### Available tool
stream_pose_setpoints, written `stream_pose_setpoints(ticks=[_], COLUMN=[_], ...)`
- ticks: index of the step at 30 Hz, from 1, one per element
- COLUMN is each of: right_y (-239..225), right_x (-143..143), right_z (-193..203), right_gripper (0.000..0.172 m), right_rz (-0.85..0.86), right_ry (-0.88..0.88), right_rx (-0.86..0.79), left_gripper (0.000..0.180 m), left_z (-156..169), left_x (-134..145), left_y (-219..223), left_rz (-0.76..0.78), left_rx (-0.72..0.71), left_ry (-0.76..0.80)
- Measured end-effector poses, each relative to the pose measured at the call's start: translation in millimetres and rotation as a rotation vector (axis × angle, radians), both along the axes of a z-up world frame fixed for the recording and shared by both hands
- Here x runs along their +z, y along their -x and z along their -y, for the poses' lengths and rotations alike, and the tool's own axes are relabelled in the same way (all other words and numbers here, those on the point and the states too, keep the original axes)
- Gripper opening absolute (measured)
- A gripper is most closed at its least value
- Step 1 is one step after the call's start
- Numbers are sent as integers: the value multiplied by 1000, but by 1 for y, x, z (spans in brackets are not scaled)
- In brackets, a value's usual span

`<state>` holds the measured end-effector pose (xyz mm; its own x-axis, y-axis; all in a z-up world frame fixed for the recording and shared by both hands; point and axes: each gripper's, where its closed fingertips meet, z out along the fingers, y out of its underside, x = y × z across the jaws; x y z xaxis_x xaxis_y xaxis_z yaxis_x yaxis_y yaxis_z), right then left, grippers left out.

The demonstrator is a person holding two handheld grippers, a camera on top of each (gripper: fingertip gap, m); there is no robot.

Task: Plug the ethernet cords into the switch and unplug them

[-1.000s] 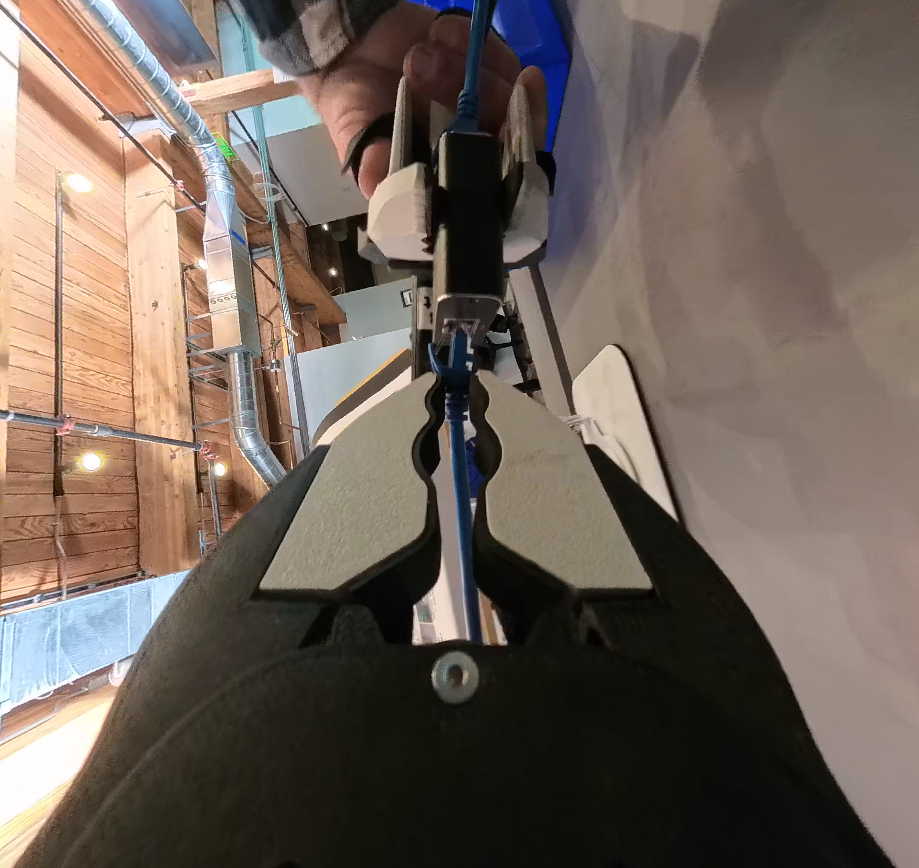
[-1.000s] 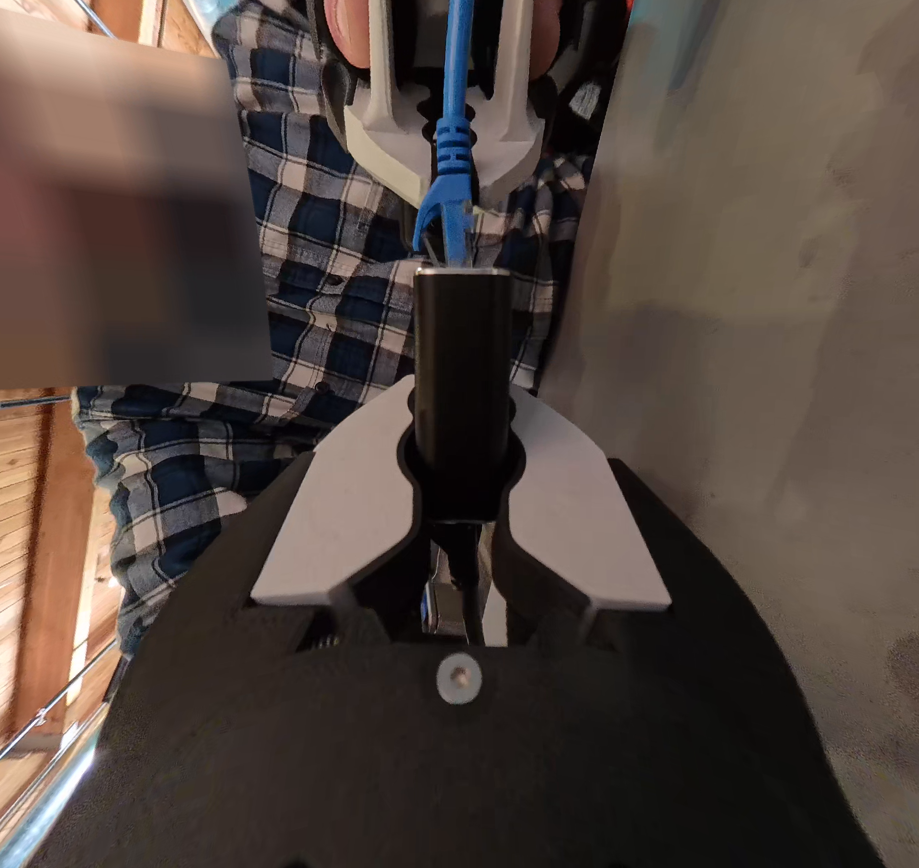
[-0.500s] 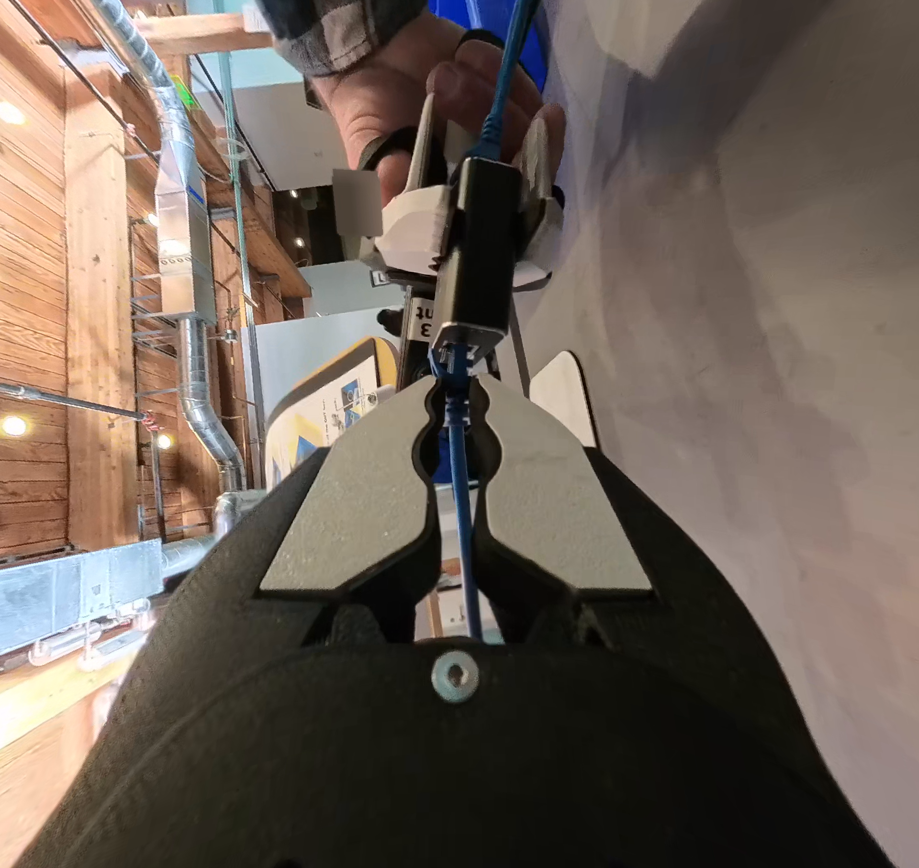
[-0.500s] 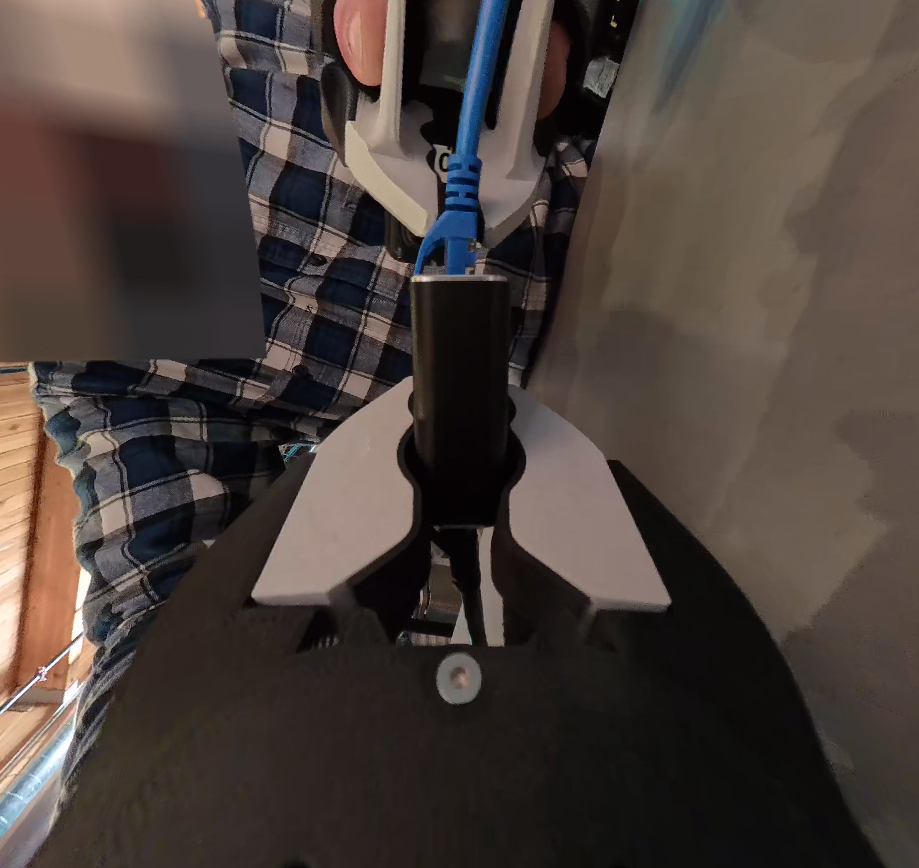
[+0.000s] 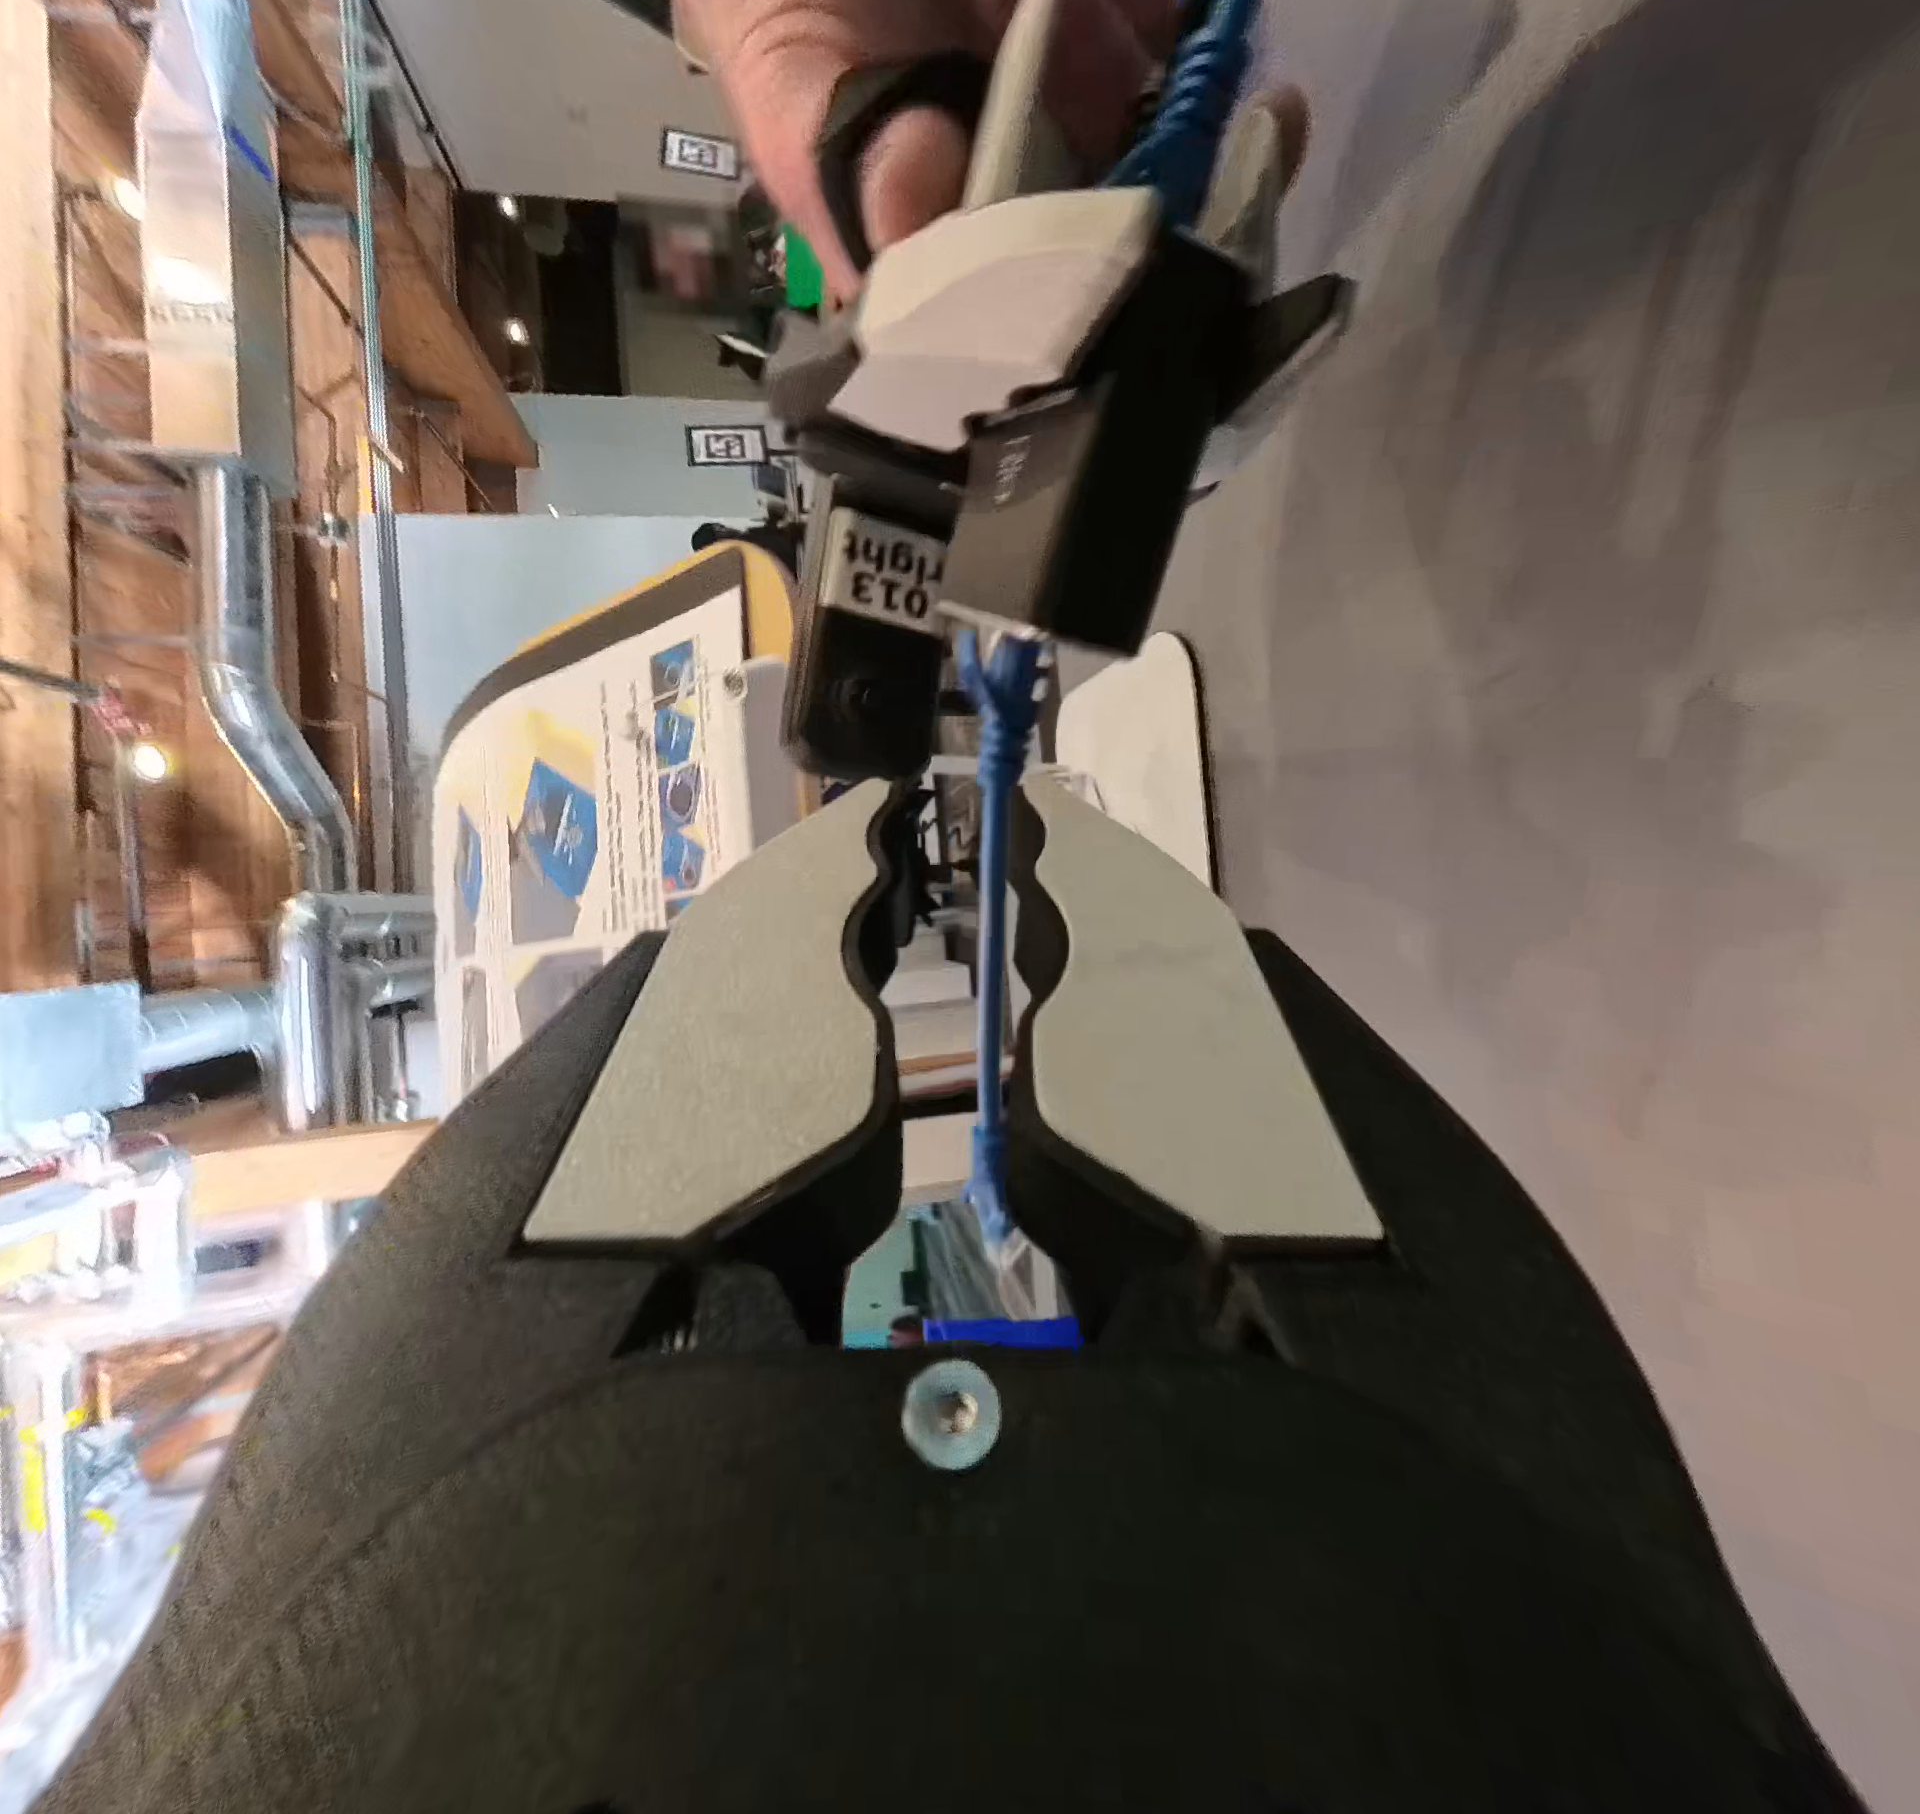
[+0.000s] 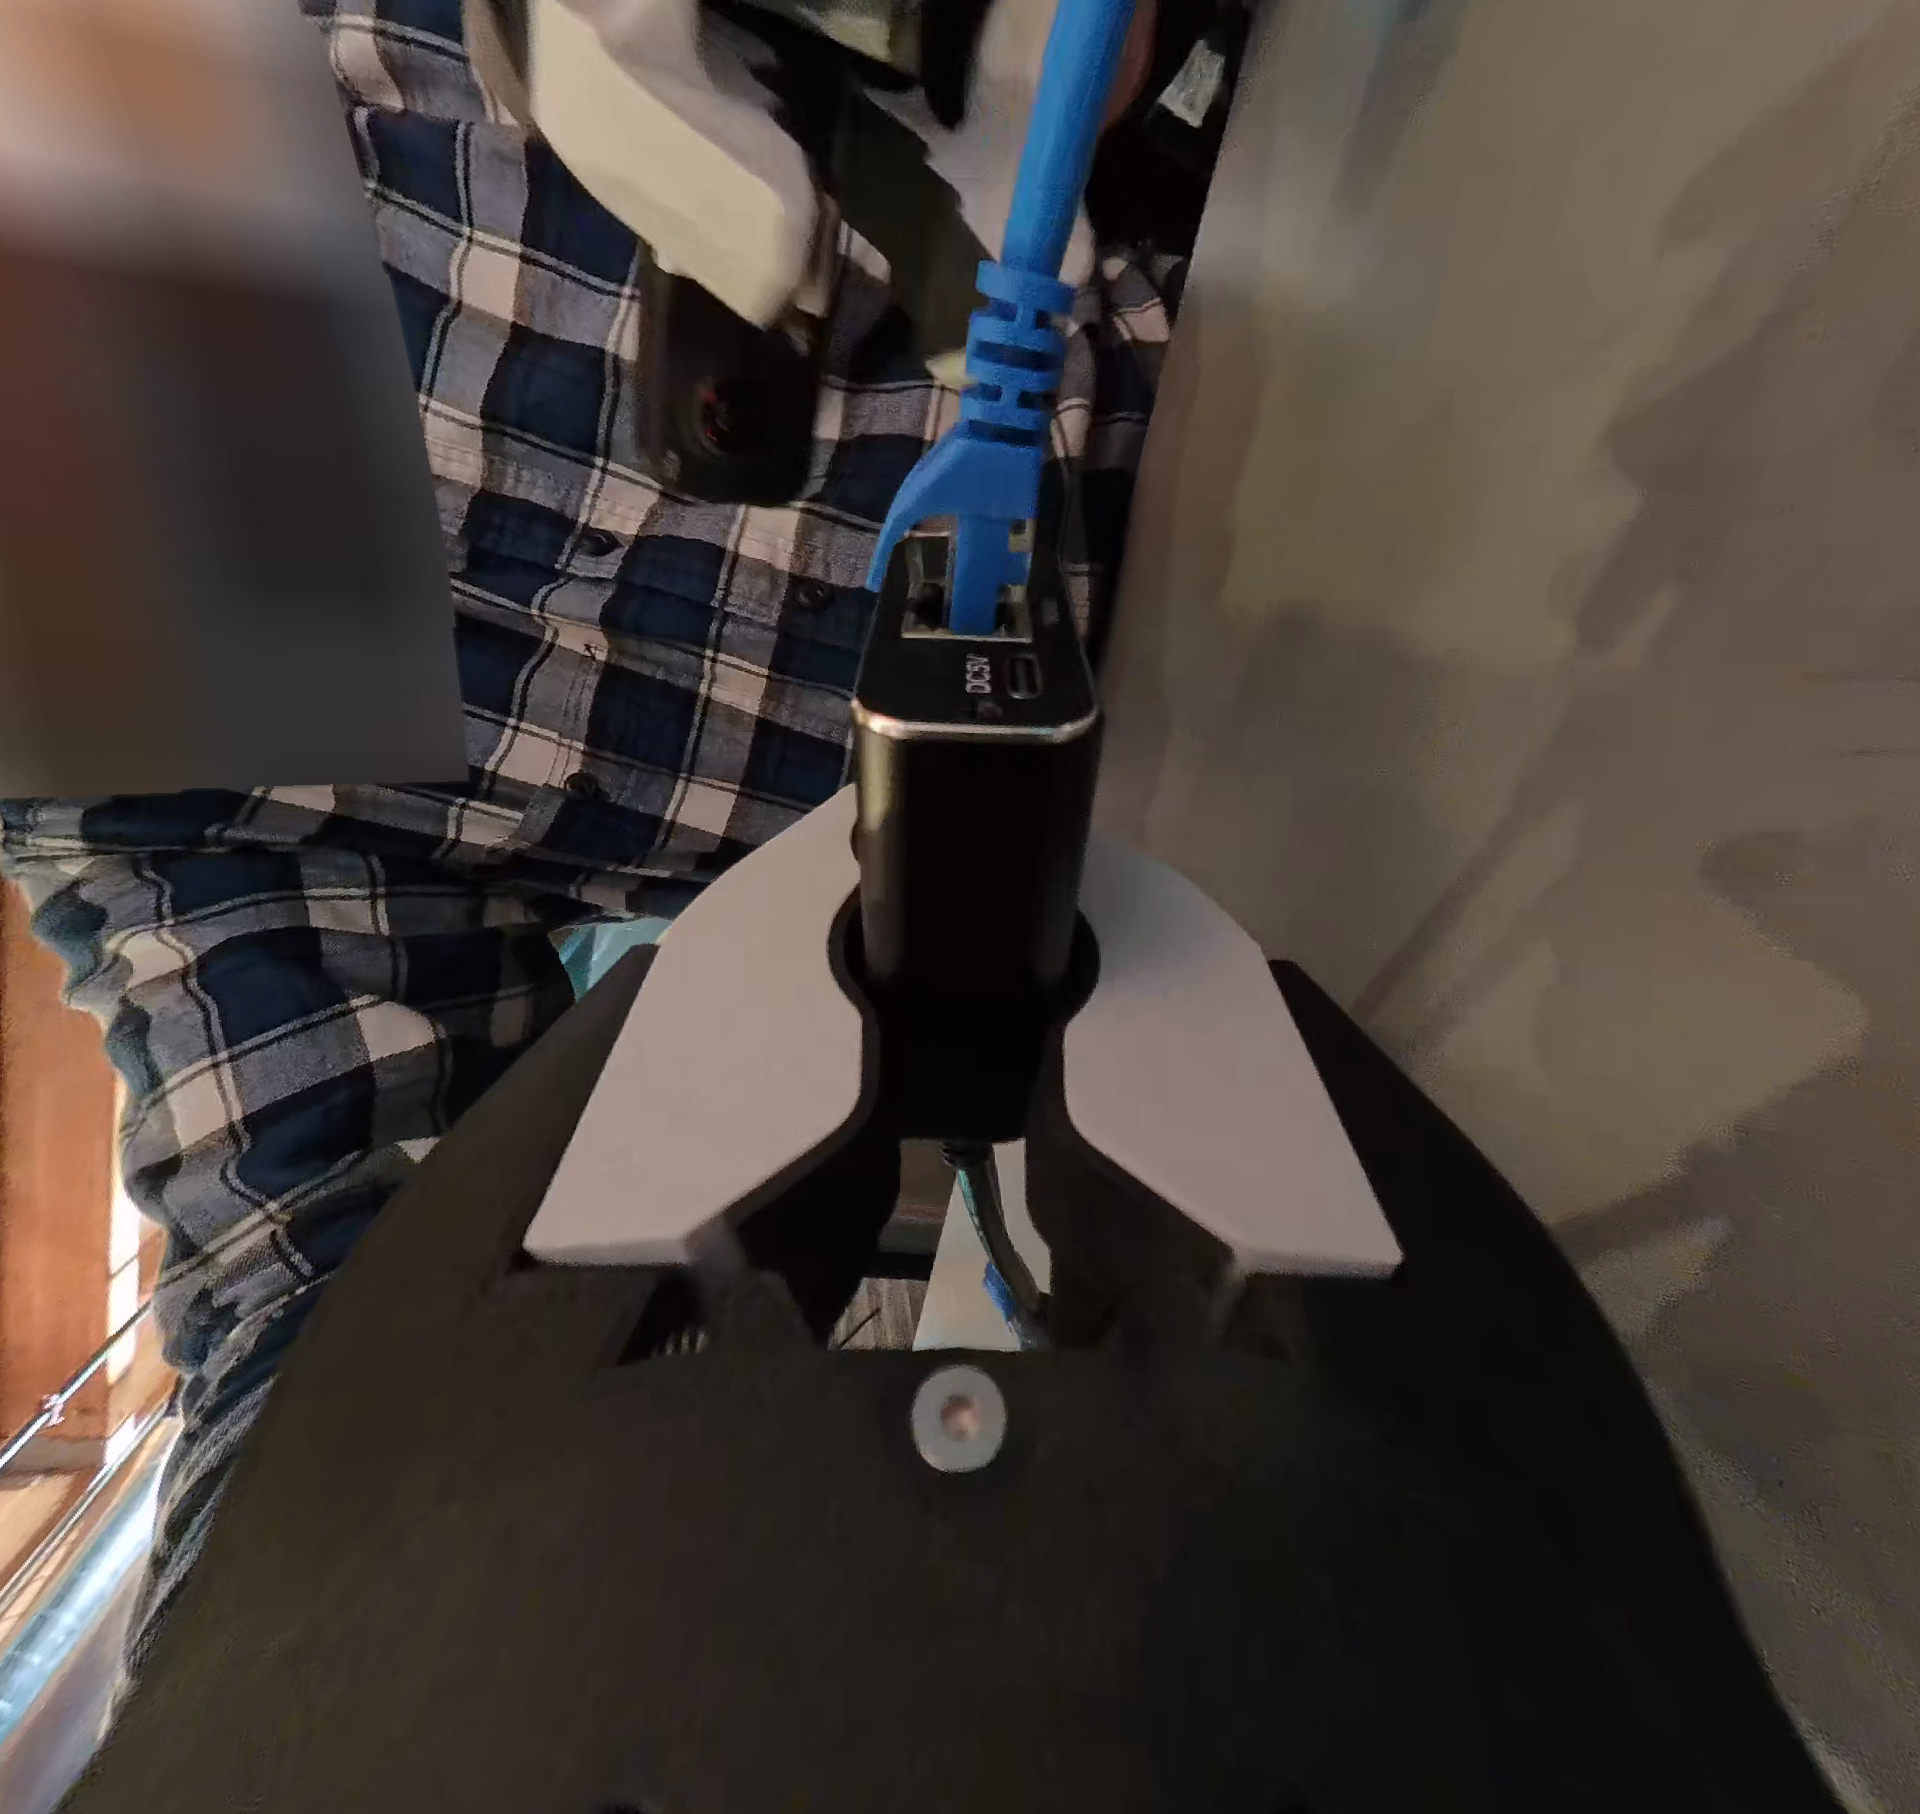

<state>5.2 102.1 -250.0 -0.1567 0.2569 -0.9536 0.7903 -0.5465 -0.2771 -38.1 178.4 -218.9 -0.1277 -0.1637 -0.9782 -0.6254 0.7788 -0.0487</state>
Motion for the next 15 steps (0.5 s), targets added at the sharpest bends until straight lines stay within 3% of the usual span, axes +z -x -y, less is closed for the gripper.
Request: stream_pose_setpoints(ticks=[3,9,15], right_y=[-1,4,5], right_x=[1,16,24], right_z=[-2,-10,-1], right_gripper=[26,26,27], right_rz=[10,-7,14], right_ry=[-50,-235,-354], right_rx=[-14,-82,-67], left_gripper=[24,25,69], left_z=[-1,12,20], left_x=[13,-9,9], left_y=[15,29,9], left_rz=[99,290,565], left_rx=[52,120,-5], left_ry=[165,829,1686])
